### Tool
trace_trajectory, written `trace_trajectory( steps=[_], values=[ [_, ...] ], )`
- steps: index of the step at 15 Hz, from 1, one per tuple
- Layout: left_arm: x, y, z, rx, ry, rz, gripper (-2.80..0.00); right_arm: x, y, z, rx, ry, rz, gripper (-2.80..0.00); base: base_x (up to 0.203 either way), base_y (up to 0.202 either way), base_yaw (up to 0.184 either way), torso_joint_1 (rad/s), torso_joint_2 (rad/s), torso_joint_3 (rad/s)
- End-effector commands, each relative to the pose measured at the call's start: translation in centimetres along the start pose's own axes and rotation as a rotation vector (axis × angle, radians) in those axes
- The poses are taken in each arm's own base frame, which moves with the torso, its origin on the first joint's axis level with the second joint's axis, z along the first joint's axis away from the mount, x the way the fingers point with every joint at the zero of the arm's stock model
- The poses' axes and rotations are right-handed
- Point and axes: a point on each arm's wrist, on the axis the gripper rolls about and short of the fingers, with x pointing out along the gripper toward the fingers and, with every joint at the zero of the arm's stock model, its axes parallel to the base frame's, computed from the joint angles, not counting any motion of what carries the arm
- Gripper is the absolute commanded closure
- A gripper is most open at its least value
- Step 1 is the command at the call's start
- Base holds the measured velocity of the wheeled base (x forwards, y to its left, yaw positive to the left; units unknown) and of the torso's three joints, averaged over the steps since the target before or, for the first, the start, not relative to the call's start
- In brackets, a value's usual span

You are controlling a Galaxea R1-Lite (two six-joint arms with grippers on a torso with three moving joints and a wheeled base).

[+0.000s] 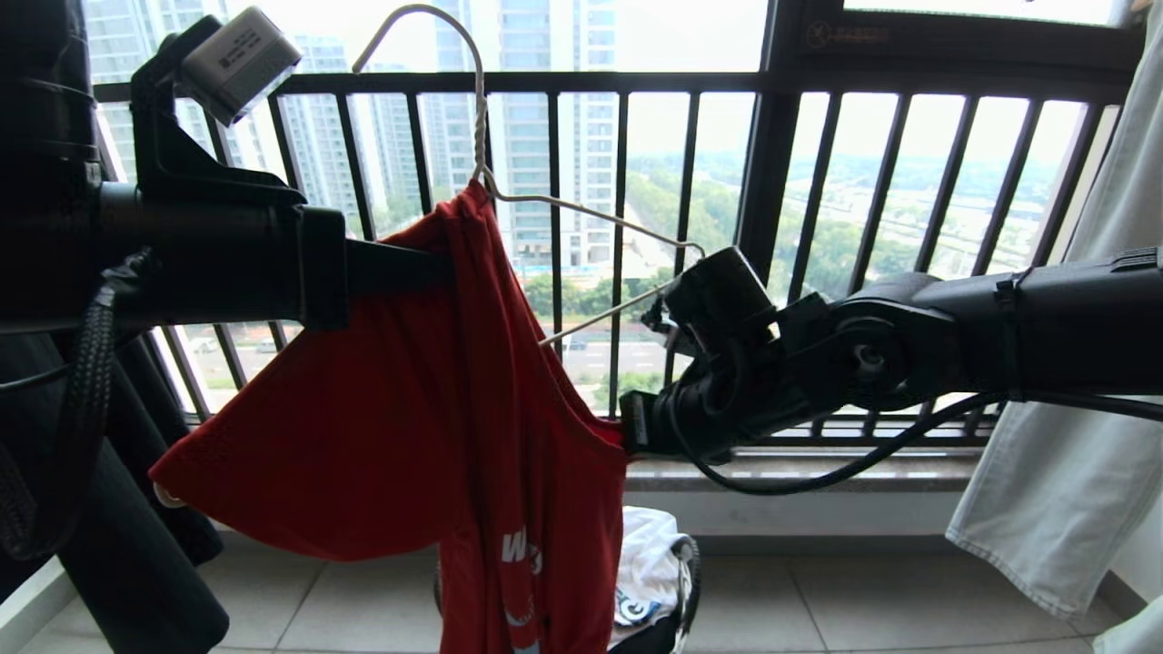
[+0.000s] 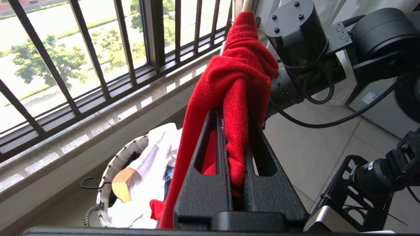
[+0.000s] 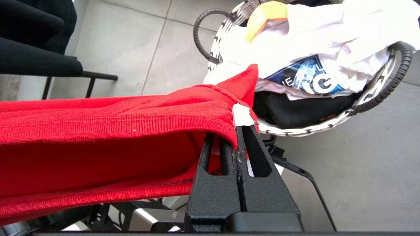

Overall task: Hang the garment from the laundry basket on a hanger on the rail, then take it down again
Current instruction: Hang the clothes on the clothes rack

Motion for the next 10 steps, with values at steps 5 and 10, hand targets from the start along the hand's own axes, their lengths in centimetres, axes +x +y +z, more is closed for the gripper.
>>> trace_trajectory(
  steps=[5,10],
  values=[
    [0.5,-0.8,-0.6,-0.002,0.027,-0.045,0.00,-2.9,-4.5,4.1,0.084,-0.134,-0.055,0.00,0.000,0.000,0.000,0.000,0.00,0.000],
    [1.6,-0.9,-1.2,-0.012,0.063,-0.070,0.00,-4.6,-7.0,6.1,0.133,-0.211,-0.085,0.00,0.000,0.000,0.000,0.000,0.00,0.000]
  ],
)
